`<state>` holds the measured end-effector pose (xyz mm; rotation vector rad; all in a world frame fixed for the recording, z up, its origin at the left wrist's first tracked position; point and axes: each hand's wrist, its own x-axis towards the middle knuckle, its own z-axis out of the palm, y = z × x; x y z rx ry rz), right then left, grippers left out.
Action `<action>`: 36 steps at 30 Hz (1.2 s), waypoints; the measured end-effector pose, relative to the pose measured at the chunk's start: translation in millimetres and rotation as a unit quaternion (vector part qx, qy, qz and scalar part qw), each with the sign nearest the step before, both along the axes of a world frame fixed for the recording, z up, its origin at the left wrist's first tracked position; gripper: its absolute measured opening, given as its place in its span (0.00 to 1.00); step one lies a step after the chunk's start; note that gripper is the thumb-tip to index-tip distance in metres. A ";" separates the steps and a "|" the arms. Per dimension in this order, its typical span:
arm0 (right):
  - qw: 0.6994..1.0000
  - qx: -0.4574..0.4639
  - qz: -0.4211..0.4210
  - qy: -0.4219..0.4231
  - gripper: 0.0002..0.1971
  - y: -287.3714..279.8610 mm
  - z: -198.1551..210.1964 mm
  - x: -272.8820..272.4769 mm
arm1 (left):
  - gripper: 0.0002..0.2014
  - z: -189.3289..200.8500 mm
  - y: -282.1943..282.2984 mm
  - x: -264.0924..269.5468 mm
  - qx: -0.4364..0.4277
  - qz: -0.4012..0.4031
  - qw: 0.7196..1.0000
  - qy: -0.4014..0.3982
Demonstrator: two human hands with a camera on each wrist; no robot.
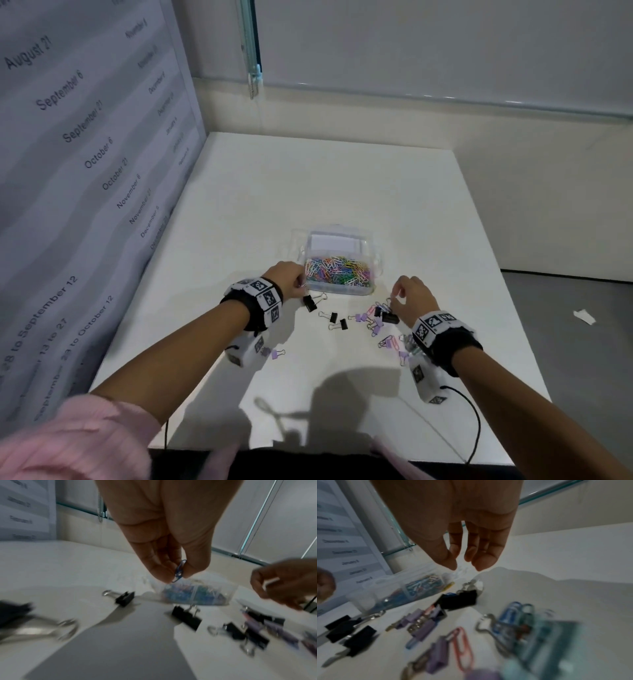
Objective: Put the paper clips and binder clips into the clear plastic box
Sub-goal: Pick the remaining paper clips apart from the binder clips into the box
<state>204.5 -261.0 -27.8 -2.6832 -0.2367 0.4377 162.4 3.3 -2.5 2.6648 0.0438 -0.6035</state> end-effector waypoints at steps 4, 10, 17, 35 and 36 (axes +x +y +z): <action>0.996 -0.049 -0.009 0.071 0.13 -22.8 -4.5 -8.9 | 0.07 10.8 -20.2 27.0 -0.033 0.032 0.997 -0.066; 0.993 -0.038 -0.012 0.108 0.09 -40.5 -14.7 -32.0 | 0.19 4.0 -37.6 45.1 -0.006 0.059 0.997 -0.045; 0.991 0.045 0.054 0.111 0.12 -29.2 -20.9 -42.2 | 0.17 -3.4 -70.5 16.7 -0.068 -0.045 0.994 -0.080; 0.988 0.052 0.111 0.098 0.20 -43.2 -24.3 -45.0 | 0.24 -43.9 -103.8 -31.4 0.042 -0.261 0.964 -0.031; 0.987 0.055 0.111 0.098 0.18 -42.3 -24.6 -45.3 | 0.26 -45.8 -103.4 -33.6 0.039 -0.255 0.965 -0.038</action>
